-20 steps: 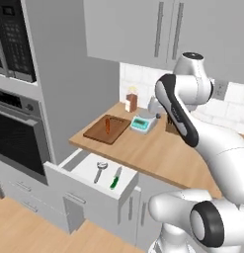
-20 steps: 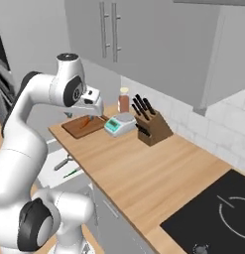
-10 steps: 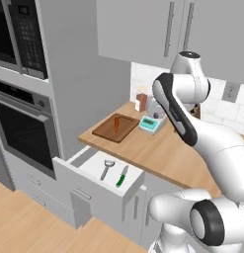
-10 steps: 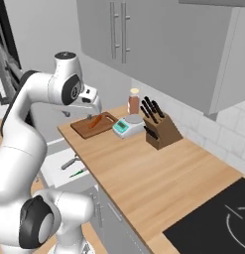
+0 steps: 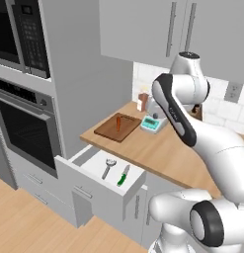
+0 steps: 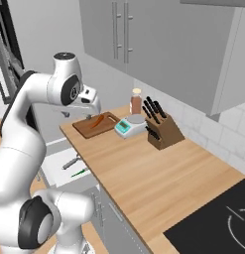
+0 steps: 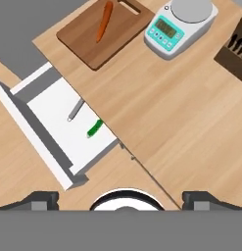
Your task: Place the appropriate cutting tool for cutting the carrot skin on the cutting board.
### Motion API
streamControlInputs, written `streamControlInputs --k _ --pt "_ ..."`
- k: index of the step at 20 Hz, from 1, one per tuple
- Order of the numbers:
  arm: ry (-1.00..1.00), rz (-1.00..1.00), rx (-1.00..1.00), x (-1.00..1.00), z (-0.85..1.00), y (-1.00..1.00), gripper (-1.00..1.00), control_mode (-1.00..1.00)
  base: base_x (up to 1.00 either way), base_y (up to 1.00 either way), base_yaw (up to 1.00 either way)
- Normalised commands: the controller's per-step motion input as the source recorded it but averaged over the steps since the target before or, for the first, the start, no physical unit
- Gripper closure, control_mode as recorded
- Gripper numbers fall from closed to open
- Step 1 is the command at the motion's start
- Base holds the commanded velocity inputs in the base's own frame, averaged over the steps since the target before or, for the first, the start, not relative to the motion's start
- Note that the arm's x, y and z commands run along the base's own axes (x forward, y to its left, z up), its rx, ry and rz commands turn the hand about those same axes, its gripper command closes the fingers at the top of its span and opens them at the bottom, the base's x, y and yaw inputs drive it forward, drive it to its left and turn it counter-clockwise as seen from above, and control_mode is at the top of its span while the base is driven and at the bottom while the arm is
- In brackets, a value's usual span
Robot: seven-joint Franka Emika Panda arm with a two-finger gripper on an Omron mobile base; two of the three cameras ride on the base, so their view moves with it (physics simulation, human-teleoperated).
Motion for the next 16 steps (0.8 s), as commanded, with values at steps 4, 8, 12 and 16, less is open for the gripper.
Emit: streamControlInputs --k 4,8,12,16 --pt "0.08 0.07 0.0 -0.58 -0.64 0.66 -1.0 -1.0 0.0 0.0 0.0" --pt "0.1 -0.03 0.0 -0.42 -1.0 1.0 -1.0 -1.0 0.0 0.0 0.0" --pt "0.2 -0.19 0.01 0.01 -0.86 0.99 -1.0 -1.0 0.0 0.0 0.0" --pt "0.23 -0.27 0.05 0.51 -0.62 0.41 -1.0 -1.0 0.0 0.0 0.0"
